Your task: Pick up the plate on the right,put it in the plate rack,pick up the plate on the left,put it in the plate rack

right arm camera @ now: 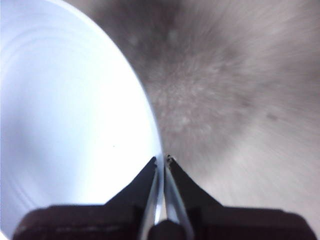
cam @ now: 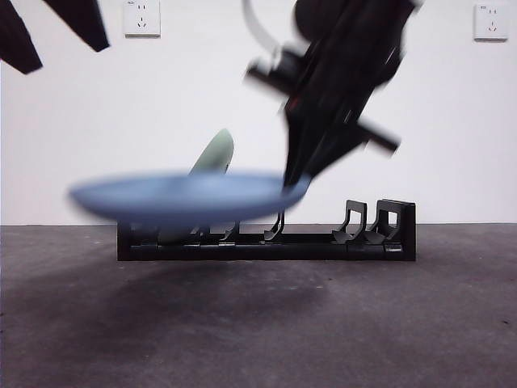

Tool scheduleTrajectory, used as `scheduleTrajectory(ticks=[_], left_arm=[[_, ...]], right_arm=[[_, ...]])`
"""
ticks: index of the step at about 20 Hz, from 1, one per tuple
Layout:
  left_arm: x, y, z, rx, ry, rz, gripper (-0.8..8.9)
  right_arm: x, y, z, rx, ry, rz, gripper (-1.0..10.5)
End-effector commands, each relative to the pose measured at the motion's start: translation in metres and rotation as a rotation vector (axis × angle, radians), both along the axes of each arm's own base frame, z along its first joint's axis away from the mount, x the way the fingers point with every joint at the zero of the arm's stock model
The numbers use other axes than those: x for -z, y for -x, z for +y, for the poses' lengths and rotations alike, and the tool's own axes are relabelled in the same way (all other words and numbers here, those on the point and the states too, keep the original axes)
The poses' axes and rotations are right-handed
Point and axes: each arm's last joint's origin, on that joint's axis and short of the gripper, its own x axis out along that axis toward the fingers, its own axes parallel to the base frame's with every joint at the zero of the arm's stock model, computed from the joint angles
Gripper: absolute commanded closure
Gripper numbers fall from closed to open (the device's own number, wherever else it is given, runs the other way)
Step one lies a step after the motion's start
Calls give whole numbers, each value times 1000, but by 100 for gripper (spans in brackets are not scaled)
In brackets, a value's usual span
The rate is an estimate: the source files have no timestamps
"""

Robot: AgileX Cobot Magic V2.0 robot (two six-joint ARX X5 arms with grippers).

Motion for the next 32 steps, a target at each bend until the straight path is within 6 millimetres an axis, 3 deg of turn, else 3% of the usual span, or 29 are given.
scheduleTrajectory(ticks=[1,5,12,15,16,17,27,30,32], left_arm=[[3,2,-12,94,-60,-87,395],[4,-4,-34,146,-91,-243,403],[12,-8,-45,149,-106,-231,431],[12,-8,-45,137,-101,-224,732],[12,-7,-45,129,-98,-217,809],[12,-7,-45,125,-95,-215,826],[14,2,-47,172,-108,-193,822],[14,4,-48,184,-67,-146,822],[14,5,-49,179,-36,-107,822]], right_arm=[[-24,9,-15,-2,-32,-22,963],[-49,28,-32,-9,-58,-18,963],[-67,42,-37,-32,-147,-6,963],[-66,43,-37,-35,-145,11,963],[-66,43,-37,-35,-145,11,963],[-66,43,-37,-34,-145,11,963],[-65,42,-39,-7,-90,-17,958],[-65,41,-39,-1,-70,-41,895],[-67,39,-38,2,-73,-64,660]])
